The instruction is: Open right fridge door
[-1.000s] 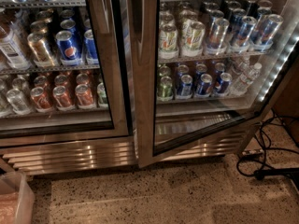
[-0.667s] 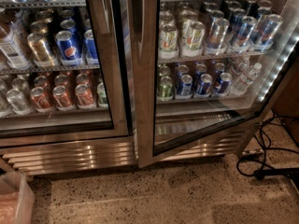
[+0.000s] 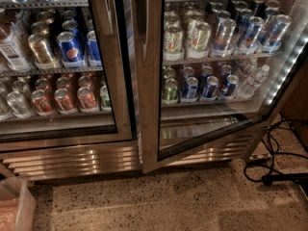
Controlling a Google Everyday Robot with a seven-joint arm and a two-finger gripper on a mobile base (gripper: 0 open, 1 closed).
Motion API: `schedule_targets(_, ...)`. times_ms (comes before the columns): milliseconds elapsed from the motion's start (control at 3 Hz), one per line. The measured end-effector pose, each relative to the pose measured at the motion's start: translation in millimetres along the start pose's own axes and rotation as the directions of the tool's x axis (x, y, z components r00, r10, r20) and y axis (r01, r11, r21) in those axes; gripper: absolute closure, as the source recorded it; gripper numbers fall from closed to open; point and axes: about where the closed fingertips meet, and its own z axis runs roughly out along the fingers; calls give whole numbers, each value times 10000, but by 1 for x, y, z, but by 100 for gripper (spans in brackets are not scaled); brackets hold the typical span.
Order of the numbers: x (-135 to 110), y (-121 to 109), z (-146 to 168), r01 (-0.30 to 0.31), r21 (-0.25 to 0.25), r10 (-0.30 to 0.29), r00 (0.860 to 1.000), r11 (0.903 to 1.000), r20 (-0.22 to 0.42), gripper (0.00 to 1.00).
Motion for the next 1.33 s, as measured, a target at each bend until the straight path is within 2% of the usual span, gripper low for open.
schedule_targets(333, -4, -15, 46, -451, 23, 447, 9938, 9990, 1017, 0)
schedule_targets(667, 2, -29, 87, -984, -204, 1005, 9809, 9949, 1667, 0)
schedule_targets(1000, 4, -41, 116, -1207, -500, 1285, 9694, 9914, 2090, 0)
schedule_targets(1333, 9, -53, 138, -1376, -676, 1495, 9628, 9882, 2250, 0)
